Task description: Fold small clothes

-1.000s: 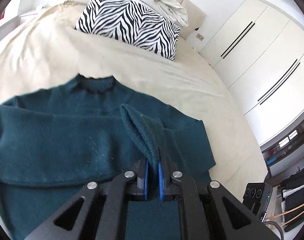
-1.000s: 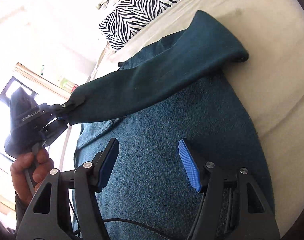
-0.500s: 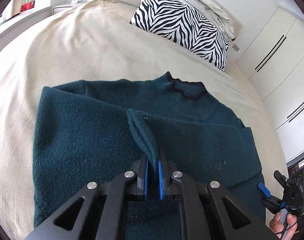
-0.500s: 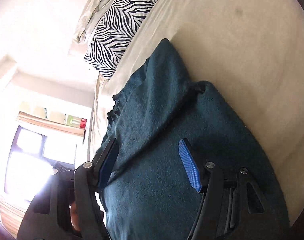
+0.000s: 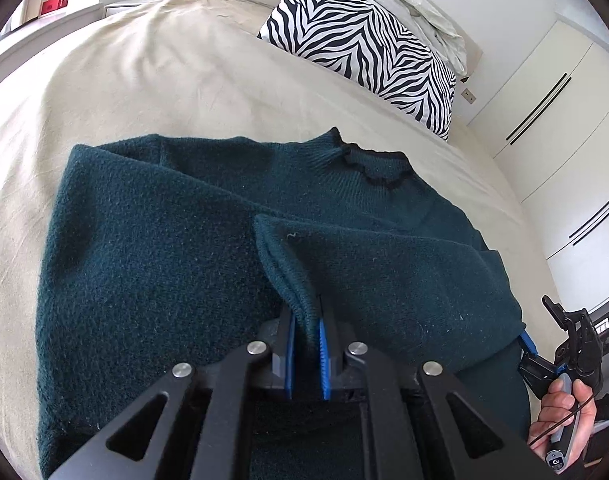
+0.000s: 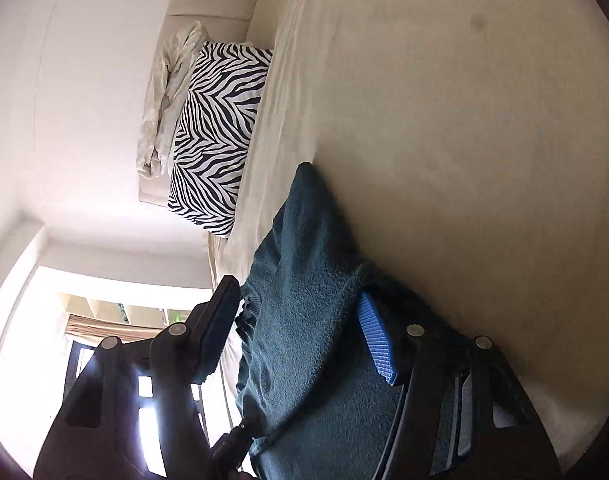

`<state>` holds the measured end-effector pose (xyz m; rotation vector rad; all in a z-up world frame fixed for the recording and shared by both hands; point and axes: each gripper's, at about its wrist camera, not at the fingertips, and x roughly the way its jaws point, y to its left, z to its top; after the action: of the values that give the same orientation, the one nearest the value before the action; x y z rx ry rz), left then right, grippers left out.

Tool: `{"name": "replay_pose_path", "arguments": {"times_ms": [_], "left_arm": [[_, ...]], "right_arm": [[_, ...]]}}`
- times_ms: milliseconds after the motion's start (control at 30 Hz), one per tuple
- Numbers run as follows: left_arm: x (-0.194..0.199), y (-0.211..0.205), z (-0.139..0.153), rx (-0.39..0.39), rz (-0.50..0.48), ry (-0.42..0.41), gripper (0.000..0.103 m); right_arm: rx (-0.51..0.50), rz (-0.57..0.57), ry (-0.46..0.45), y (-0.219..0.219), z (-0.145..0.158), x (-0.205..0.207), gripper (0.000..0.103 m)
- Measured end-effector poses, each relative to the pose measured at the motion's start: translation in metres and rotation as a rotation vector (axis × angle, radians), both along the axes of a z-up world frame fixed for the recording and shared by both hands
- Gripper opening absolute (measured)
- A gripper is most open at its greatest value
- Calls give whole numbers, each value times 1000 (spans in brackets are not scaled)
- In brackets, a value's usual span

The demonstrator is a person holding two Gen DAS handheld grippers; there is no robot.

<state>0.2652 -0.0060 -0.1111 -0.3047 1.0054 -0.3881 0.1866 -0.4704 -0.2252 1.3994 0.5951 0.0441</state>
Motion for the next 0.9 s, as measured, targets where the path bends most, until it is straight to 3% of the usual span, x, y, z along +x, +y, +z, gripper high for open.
{"name": "replay_pose_path", "arguments": {"times_ms": [200,267,400,467,567,667,700,767,867,900], "left_arm": [[0,5,2,-19,8,7,13],[-4,11,9,-9,34,-4,17],[-17,20,38,40,120,-95,31],[-19,10,48,49,87,-138,31],[-15,-18,48,113,8,-179,42],[4,-31,16,150,-7,-91,42],[9,-30,2,139,-7,-53,41],[6,-29,-5,119,-16,-120,41],[-1,-37,-6,174,-34,-160,42],[-1,-39,-7,184,-39,-169,43]], "right_arm": [[-64,62,3,4,7,-4,55],[-95,80,50,8,13,-14,55],[-164,70,53,0,39,-39,57],[-214,76,16,-4,58,-37,58],[-240,143,-23,-2,77,-5,58],[-238,247,-46,9,80,44,58],[-234,276,-37,14,77,59,58],[-246,342,-22,23,69,86,58],[-291,383,98,28,34,106,56],[-271,380,88,25,23,102,56]]}}
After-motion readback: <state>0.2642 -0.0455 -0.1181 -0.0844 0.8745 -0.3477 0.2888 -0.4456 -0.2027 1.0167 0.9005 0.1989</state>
